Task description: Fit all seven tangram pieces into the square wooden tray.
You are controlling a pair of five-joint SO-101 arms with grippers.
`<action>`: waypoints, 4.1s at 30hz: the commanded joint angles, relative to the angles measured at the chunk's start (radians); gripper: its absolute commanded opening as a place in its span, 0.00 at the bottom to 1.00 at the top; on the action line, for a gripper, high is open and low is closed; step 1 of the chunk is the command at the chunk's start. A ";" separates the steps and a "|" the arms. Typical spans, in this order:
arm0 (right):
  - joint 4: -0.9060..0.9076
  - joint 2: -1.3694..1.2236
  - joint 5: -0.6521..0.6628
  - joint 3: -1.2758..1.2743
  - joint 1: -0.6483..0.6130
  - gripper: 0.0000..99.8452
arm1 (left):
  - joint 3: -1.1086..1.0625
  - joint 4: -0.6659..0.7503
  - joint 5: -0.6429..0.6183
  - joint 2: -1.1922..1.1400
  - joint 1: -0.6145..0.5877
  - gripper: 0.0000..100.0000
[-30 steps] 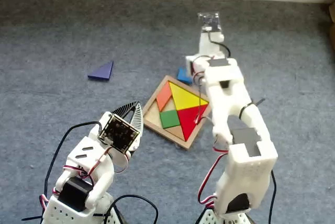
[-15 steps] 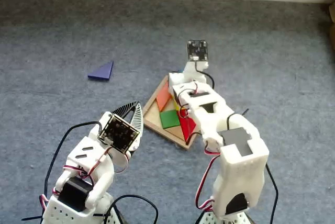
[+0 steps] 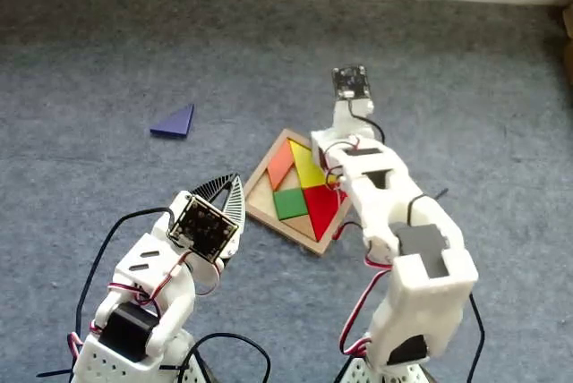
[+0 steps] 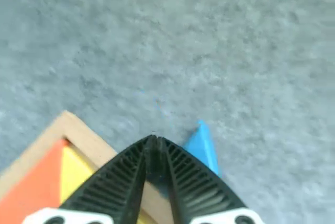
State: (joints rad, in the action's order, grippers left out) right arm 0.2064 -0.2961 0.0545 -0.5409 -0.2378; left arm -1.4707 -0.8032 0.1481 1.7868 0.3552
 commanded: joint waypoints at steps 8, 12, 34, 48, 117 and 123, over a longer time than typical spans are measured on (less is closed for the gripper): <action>0.031 0.306 0.204 -0.292 0.160 0.01 | 0.042 0.003 0.009 0.030 0.012 0.01; 0.033 0.463 0.216 -0.380 0.171 0.01 | 0.042 0.003 0.009 0.030 0.012 0.01; 0.406 0.526 0.072 -0.137 0.171 0.31 | 0.047 -0.005 0.009 0.030 0.012 0.01; 0.627 0.076 0.075 0.337 0.081 0.31 | 0.048 -0.005 0.009 0.030 0.012 0.01; 0.972 -0.463 -0.565 1.089 0.165 0.20 | -0.162 -0.264 0.009 0.033 -0.578 0.01; 1.130 -0.516 -0.563 1.155 0.176 0.20 | -0.162 -0.272 0.009 0.033 -0.578 0.01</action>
State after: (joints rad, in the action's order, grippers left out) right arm 1.2359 -0.8117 -0.4994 0.5946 -0.0568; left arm -1.6379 -1.0871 0.1481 1.7883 -0.2094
